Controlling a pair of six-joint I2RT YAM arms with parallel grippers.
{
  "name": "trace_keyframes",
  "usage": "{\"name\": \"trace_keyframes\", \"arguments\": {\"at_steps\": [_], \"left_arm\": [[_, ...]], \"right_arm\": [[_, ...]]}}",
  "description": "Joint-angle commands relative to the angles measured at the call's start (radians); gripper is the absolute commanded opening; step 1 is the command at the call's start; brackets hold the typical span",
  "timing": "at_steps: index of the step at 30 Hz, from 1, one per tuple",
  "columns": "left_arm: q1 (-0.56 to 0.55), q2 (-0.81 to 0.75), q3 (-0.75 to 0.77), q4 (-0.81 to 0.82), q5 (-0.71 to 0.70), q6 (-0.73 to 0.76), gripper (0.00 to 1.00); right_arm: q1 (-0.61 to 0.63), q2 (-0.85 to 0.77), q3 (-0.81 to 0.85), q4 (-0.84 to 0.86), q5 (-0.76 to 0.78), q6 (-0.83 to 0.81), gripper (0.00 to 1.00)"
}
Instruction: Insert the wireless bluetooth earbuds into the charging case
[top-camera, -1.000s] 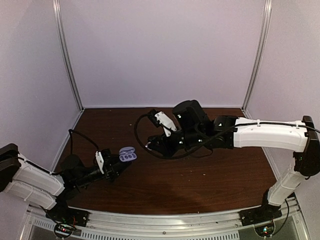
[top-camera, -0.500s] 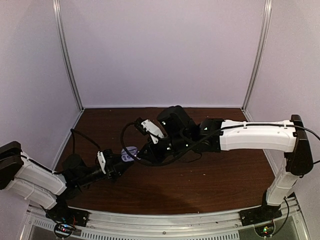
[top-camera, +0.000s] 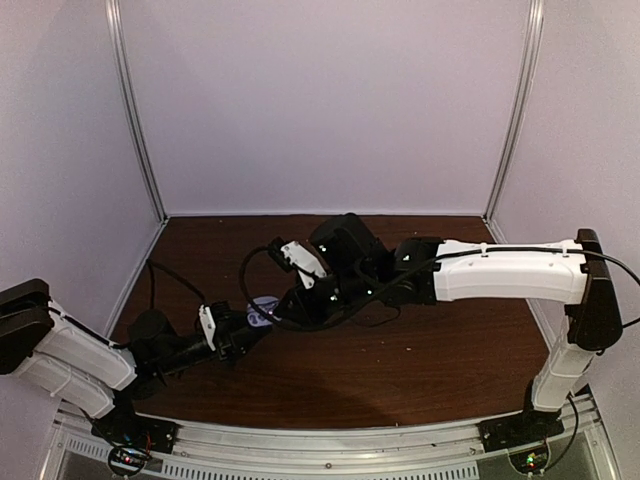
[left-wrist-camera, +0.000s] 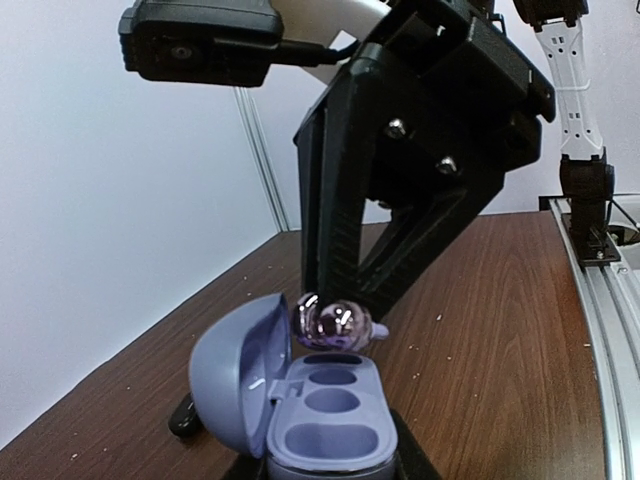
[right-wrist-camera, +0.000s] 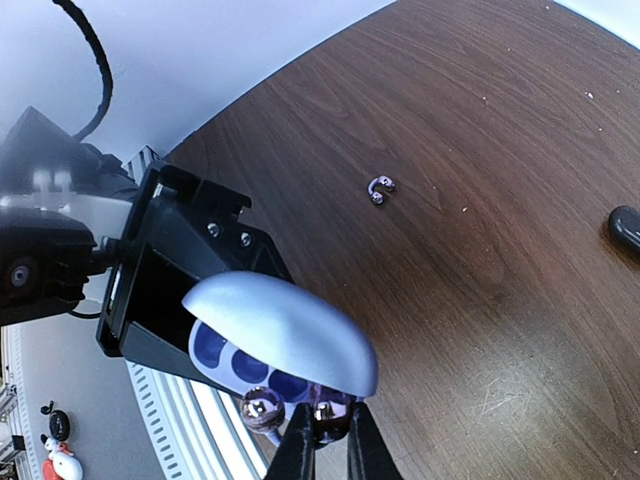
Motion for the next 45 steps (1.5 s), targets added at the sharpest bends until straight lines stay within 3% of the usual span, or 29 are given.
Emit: {"name": "trace_keyframes", "arguments": {"at_steps": [1, 13, 27, 45], "left_arm": [[-0.006, 0.005, 0.024, 0.1, -0.015, 0.008, 0.0], [-0.007, 0.037, 0.026, 0.168, -0.033, 0.0, 0.0], [-0.008, 0.068, 0.029, 0.211, -0.015, -0.007, 0.0], [-0.008, 0.077, 0.032, 0.224, 0.002, -0.011, 0.0]], "right_arm": [[0.006, 0.014, 0.04, -0.011, 0.03, 0.011, 0.08], [0.01, 0.028, 0.043, -0.023, 0.037, 0.021, 0.11], [0.01, 0.015, 0.059, -0.028, 0.068, 0.037, 0.26], [0.009, -0.009, 0.06, -0.023, 0.122, 0.039, 0.31]]}}
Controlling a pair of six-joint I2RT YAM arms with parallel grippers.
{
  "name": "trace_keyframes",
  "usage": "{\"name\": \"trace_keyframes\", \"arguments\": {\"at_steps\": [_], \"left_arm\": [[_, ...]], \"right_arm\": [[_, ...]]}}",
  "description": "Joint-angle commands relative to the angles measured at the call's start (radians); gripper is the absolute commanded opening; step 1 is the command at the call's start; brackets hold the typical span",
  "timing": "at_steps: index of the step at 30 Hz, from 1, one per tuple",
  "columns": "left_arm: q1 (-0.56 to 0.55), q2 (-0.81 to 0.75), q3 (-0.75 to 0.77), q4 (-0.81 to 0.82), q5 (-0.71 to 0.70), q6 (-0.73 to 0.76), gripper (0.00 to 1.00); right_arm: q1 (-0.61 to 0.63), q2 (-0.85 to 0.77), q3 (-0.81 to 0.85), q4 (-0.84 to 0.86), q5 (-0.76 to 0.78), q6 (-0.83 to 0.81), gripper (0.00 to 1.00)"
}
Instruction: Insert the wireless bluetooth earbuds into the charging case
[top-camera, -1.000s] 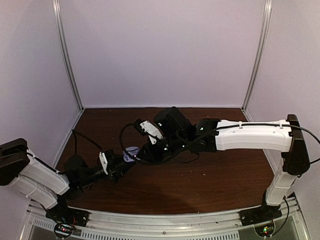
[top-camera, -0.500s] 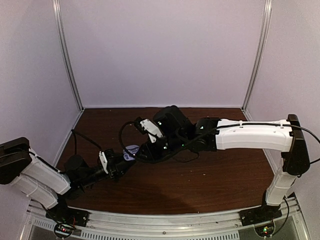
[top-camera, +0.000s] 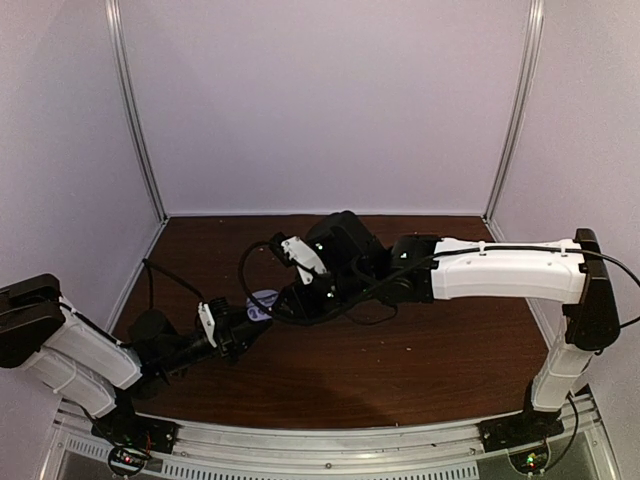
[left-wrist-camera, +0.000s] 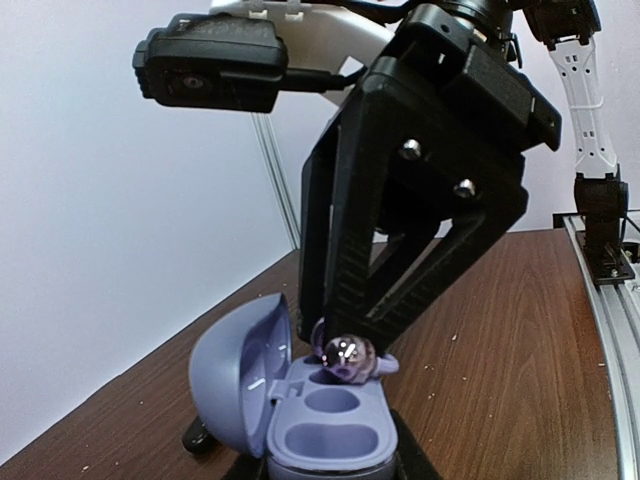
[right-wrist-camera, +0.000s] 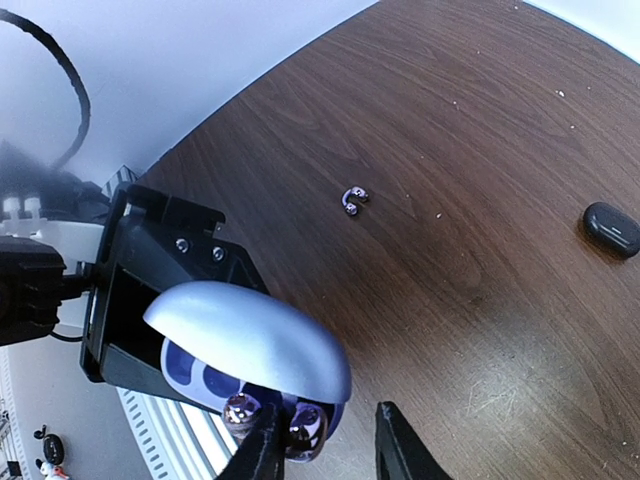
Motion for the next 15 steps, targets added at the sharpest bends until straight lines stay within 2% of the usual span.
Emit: {"name": "trace_keyframes", "arguments": {"at_steps": [1, 15], "left_arm": [[-0.003, 0.011, 0.023, 0.109, 0.018, -0.011, 0.0], [-0.004, 0.035, 0.03, 0.132, 0.027, -0.024, 0.0]], "right_arm": [[0.005, -0.025, 0.026, 0.004, 0.033, 0.004, 0.32], [0.004, -0.041, 0.032, 0.028, 0.036, -0.001, 0.35]]}}
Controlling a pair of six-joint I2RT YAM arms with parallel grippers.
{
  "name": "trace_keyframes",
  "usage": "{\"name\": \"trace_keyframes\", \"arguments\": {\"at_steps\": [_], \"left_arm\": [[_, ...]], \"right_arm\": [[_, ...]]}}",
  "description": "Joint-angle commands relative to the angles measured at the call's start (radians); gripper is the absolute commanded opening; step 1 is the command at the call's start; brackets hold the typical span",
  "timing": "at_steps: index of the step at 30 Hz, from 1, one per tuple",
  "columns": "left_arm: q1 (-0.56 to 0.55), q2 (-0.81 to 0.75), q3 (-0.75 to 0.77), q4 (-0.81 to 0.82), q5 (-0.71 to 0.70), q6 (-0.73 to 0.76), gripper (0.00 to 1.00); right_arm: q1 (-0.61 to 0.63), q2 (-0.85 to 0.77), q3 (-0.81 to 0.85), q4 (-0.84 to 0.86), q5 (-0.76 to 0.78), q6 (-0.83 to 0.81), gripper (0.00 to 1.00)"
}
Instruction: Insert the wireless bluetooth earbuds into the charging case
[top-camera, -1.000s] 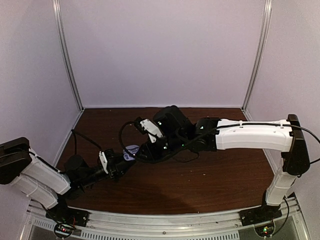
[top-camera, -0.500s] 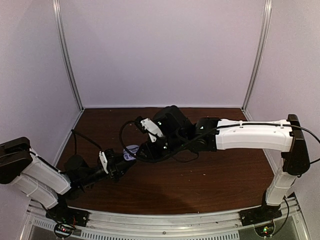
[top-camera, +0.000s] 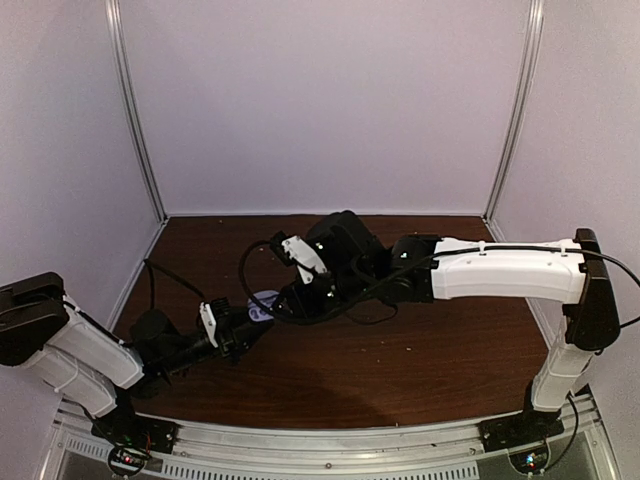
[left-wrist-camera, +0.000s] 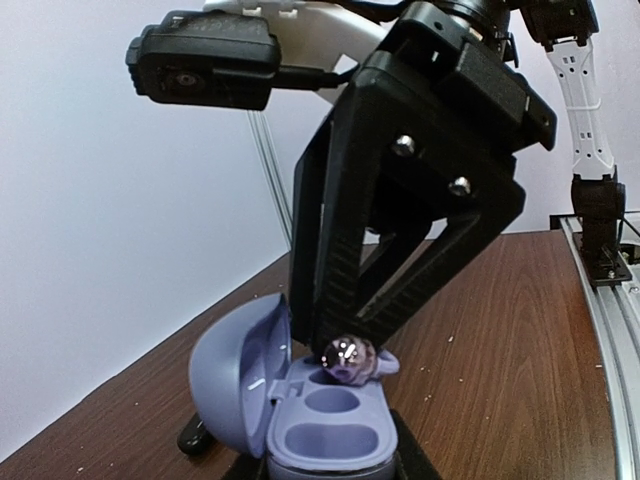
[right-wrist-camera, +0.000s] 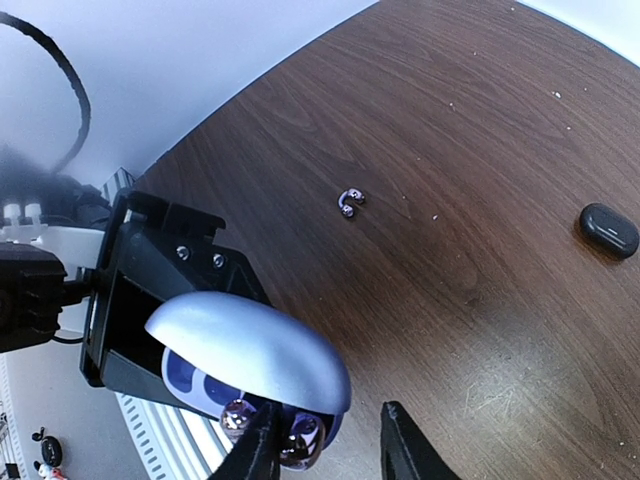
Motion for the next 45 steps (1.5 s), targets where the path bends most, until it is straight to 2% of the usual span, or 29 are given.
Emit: {"name": "trace_keyframes", "arguments": {"at_steps": [1, 16, 26, 31, 38, 45], "left_arm": [[-0.003, 0.013, 0.025, 0.119, 0.021, -0.016, 0.0], [-0.002, 0.015, 0.019, 0.135, 0.019, -0.029, 0.0], [-0.004, 0.049, 0.022, 0.179, 0.036, -0.081, 0.0], [-0.002, 0.035, 0.022, 0.175, 0.045, -0.094, 0.0], [-0.001, -0.039, 0.05, 0.074, 0.163, -0.176, 0.0], [-0.001, -0.136, 0.103, -0.092, 0.279, -0.266, 0.0]], "right_arm": [[0.004, -0.041, 0.035, 0.028, 0.03, -0.003, 0.35], [-0.008, -0.043, 0.062, 0.016, 0.04, -0.023, 0.38], [-0.008, -0.121, 0.044, 0.106, -0.036, -0.109, 0.43], [-0.008, -0.162, 0.019, 0.11, -0.075, -0.168, 0.4], [-0.01, -0.246, -0.042, 0.031, -0.111, -0.301, 0.34], [-0.008, -0.404, -0.204, 0.073, -0.151, -0.452, 0.46]]}}
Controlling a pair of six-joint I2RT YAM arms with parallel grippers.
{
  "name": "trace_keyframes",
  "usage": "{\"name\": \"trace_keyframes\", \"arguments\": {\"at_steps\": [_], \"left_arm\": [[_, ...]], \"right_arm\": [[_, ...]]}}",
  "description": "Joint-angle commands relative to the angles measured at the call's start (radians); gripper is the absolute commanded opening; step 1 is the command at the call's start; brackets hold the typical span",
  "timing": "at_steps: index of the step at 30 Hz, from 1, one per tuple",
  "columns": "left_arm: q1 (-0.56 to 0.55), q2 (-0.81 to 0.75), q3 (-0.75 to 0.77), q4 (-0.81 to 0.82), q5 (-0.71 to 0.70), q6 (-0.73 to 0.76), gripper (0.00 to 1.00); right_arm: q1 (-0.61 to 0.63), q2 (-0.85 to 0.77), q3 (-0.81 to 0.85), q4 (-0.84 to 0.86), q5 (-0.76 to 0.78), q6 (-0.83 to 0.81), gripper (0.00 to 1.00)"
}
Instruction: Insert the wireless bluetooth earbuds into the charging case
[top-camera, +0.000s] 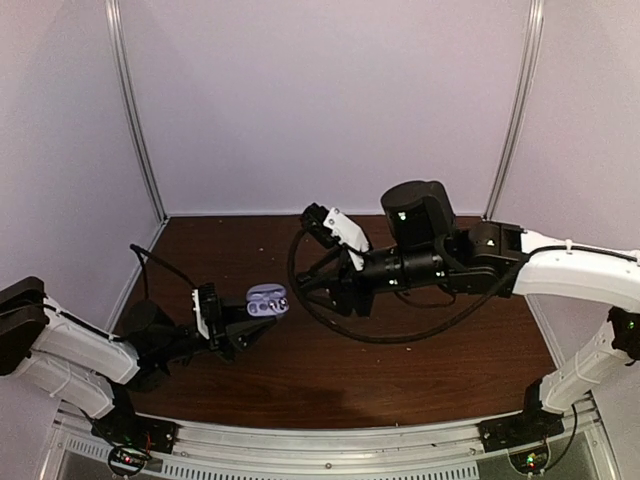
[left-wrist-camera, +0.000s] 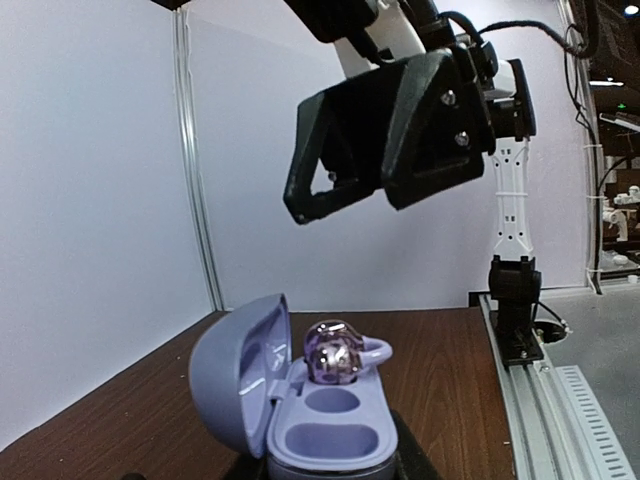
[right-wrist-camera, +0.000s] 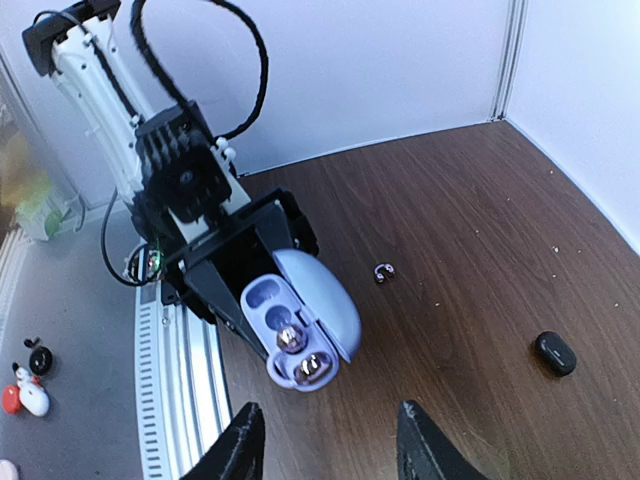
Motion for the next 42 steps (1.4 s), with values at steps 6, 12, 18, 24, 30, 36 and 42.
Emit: {"name": "trace_keyframes", "arguments": {"at_steps": [6, 12, 18, 24, 30, 36, 42], "left_arm": [[-0.002, -0.1, 0.093, -0.213, 0.177, -0.115, 0.0], [-0.002, -0.103, 0.109, -0.215, 0.225, -0.163, 0.0], [-0.002, -0.1, 0.115, -0.201, 0.245, -0.167, 0.0], [-0.002, -0.092, 0.114, -0.184, 0.262, -0.17, 0.0], [-0.002, -0.093, 0.114, -0.181, 0.269, -0.172, 0.0], [-0.002, -0.092, 0.108, -0.173, 0.267, -0.172, 0.0], [-0.002, -0.083, 0.109, -0.167, 0.269, -0.17, 0.0]], "right_arm": [[0.035, -0.19, -0.153, 0.051, 0.009, -0.228, 0.49], [0.127, -0.192, -0.153, 0.041, 0.103, -0.314, 0.48], [0.183, -0.15, -0.141, 0.035, 0.177, -0.362, 0.49], [0.197, -0.105, -0.131, 0.05, 0.214, -0.381, 0.49], [0.204, -0.07, -0.117, 0.058, 0.233, -0.4, 0.49], [0.209, -0.052, -0.108, 0.058, 0.231, -0.404, 0.48], [0.211, -0.039, -0.1, 0.052, 0.223, -0.406, 0.47]]}}
